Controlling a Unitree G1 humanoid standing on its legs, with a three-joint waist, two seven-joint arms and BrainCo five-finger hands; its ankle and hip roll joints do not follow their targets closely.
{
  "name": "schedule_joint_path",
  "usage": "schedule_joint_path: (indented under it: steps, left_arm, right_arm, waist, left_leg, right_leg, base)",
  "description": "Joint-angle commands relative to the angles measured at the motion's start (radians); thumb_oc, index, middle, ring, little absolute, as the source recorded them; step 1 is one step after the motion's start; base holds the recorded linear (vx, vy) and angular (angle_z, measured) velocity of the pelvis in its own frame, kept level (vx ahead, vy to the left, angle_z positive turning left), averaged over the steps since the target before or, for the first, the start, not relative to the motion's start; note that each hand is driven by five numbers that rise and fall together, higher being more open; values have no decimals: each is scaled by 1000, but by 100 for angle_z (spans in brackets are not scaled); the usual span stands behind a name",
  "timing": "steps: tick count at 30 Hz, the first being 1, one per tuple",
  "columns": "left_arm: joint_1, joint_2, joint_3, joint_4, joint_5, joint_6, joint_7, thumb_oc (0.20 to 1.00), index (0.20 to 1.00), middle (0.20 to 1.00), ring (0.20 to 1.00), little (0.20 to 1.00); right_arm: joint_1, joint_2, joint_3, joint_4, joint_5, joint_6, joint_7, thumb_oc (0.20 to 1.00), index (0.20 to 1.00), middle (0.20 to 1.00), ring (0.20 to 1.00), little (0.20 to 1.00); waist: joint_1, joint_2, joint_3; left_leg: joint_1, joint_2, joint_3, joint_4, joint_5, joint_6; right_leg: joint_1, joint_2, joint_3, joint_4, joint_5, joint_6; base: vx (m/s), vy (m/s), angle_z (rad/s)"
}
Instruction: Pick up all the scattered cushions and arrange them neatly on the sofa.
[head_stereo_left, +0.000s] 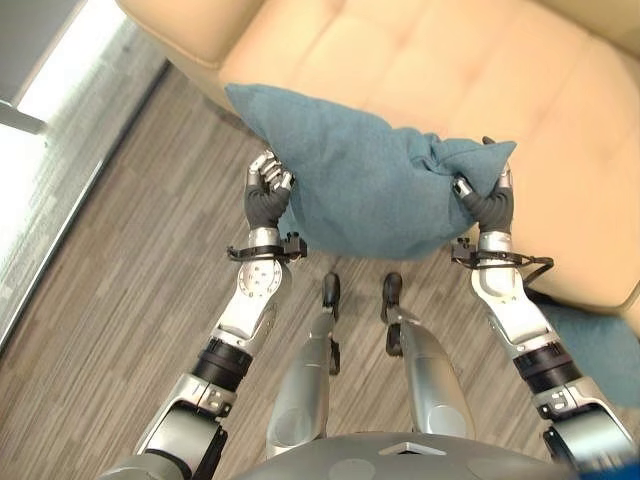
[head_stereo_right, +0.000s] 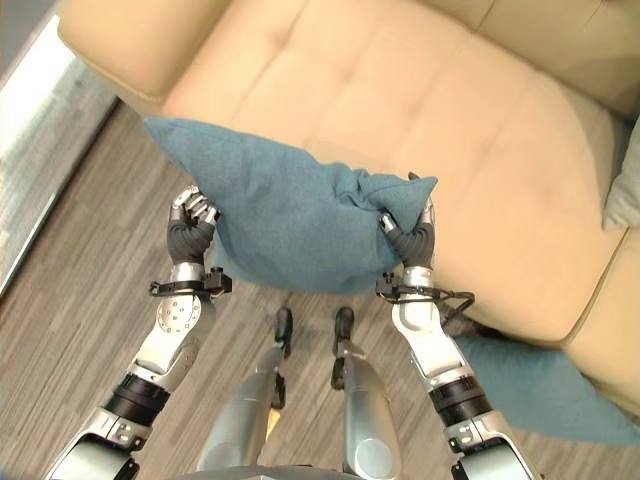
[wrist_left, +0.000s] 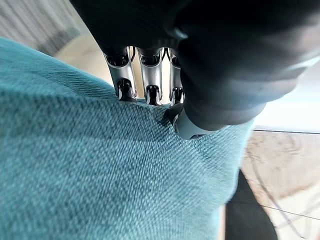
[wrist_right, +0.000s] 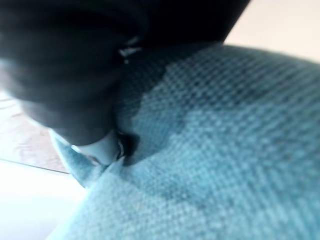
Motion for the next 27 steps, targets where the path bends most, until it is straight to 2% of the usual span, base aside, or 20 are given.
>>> schedule_joint_path:
  steps: [1,4,8,10,13,16,19,22,23,24,26,27]
  left_arm:
    - [-79,-32,-108,-46,18,-82,-102,200,200,200,200,200]
    - [-2,-15,-74,-57,6,-64,-115,200,200,200,200,200]
    - [58,-7,-43,-69,12,-49,-130,200,200,200,200,200]
    - [72,-8,-41,-66,8,-44,-138,200,200,200,200,200]
    - [81,-11,-41,-53,11,-26,-141,200,200,200,200,200]
    - [119,-11,-29,-66,7,-21,-152,200,200,200,200,200]
    - [142,6,-26,-77,11,-13,-162,200,200,200,200,200]
    - [161,24,-23,-94,19,-5,-176,200,200,200,200,200]
    - [161,36,-21,-101,20,-4,-178,200,200,200,200,200]
    - [159,38,-19,-99,21,-5,-177,200,200,200,200,200]
    - [152,32,-21,-93,21,-5,-180,200,200,200,200,200]
    - [154,30,-20,-89,21,-9,-185,200,200,200,200,200]
  right_arm:
    - [-34,25,43,-98,-78,-114,64,200,200,200,200,200]
    - [48,-9,8,-138,-91,-105,89,200,200,200,200,200]
    - [109,-16,-24,-152,-65,-104,123,200,200,200,200,200]
    - [120,-17,-35,-154,-59,-99,129,200,200,200,200,200]
    - [112,-18,-47,-150,-68,-89,118,200,200,200,200,200]
    - [114,-6,-58,-155,-74,-79,120,200,200,200,200,200]
    - [107,6,-58,-155,-81,-70,127,200,200,200,200,200]
    - [108,30,-55,-156,-81,-67,145,200,200,200,200,200]
    - [100,36,-49,-158,-87,-66,152,200,200,200,200,200]
    - [101,43,-48,-159,-87,-68,152,200,200,200,200,200]
    - [104,46,-50,-161,-91,-67,154,200,200,200,200,200]
    - [96,44,-51,-162,-94,-70,152,200,200,200,200,200]
  waist:
    - [-14,-25,-87]
    - [-18,-39,-122]
    - [-7,-60,-148]
    - [-6,-62,-151]
    - [6,-68,-172]
    - [19,-70,-195]
    - [36,-73,-205]
    - [48,-64,-200]
    - [40,-52,-185]
    - [38,-46,-179]
    - [24,-38,-173]
    - [19,-43,-176]
  left_leg:
    - [65,-1,18,31,-83,-49]
    - [156,16,20,72,-119,-55]
    - [199,10,20,146,-165,-49]
    - [196,12,33,156,-163,-50]
    - [163,5,64,118,-129,-44]
    - [183,-10,49,88,-136,-27]
    - [239,-17,65,69,-159,-5]
    - [279,-22,84,45,-173,27]
    - [292,-20,82,40,-177,45]
    - [294,-17,83,39,-179,50]
    - [315,-24,69,25,-183,52]
    - [329,-33,75,18,-191,52]
  right_leg:
    - [157,-3,0,-134,2,98]
    - [278,18,3,-151,-32,86]
    - [378,18,5,-192,-41,81]
    - [402,13,-5,-204,-42,82]
    - [427,10,-8,-212,-44,90]
    - [441,12,0,-193,-58,99]
    - [466,-1,25,-158,-77,108]
    - [427,-31,49,-14,-73,141]
    - [369,-38,67,104,-39,162]
    - [339,-38,73,150,-30,169]
    - [278,-9,92,121,-47,149]
    - [280,-4,83,39,-42,141]
  base:
    - [120,-98,9]
    - [159,-146,8]
    - [123,-67,7]
    - [101,12,12]
    - [111,58,29]
    - [185,94,3]
    - [214,174,-8]
    - [151,232,-40]
    - [79,204,-46]
    - [120,202,-11]
    - [169,95,-8]
    - [201,12,-7]
